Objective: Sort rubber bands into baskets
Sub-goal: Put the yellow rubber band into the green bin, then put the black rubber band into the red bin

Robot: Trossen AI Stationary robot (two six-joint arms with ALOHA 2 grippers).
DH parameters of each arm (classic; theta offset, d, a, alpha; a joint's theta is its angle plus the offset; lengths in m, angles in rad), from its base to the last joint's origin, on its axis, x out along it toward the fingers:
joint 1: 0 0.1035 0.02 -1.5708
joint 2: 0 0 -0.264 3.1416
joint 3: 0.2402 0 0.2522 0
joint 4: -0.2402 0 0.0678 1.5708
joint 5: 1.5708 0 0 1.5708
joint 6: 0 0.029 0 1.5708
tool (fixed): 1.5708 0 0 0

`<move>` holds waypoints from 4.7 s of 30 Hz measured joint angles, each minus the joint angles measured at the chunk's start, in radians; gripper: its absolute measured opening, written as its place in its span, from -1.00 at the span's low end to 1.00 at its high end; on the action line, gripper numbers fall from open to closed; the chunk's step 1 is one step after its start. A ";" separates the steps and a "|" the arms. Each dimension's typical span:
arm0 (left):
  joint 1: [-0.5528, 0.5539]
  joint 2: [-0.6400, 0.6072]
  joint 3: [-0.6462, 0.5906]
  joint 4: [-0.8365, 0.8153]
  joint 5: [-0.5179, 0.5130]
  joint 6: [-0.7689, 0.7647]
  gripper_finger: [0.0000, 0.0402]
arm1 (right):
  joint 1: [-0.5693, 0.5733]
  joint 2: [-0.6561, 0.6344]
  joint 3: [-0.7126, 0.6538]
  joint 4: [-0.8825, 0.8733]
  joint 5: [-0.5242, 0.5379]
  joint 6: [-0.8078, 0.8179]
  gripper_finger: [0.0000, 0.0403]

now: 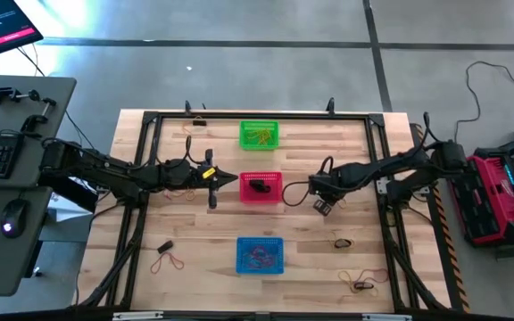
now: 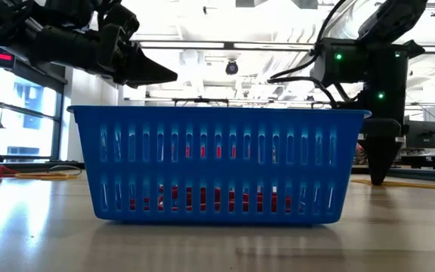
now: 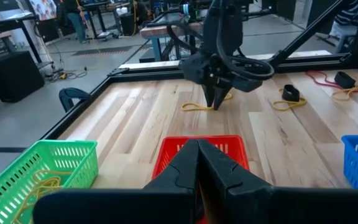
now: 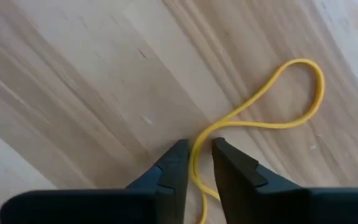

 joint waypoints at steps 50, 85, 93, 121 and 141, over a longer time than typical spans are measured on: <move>0.000 0.000 0.000 0.000 0.000 -0.008 -1.00 | -0.297 0.023 0.222 0.716 0.150 -0.668 -1.00; 0.000 0.000 0.000 -0.007 0.008 -0.016 -1.00 | -0.433 0.494 0.673 0.499 -0.120 -0.818 -1.00; 0.000 0.000 0.000 -0.007 0.008 -0.001 -1.00 | -0.435 0.494 0.673 0.490 -0.105 -0.788 -0.85; -0.004 -0.006 -0.001 -0.023 -0.012 0.037 -1.00 | -0.423 0.377 0.687 0.402 -0.044 -0.764 -0.95; -0.005 -0.007 0.000 -0.012 -0.010 0.054 -1.00 | -0.337 0.335 0.362 0.889 -0.087 -0.647 -1.00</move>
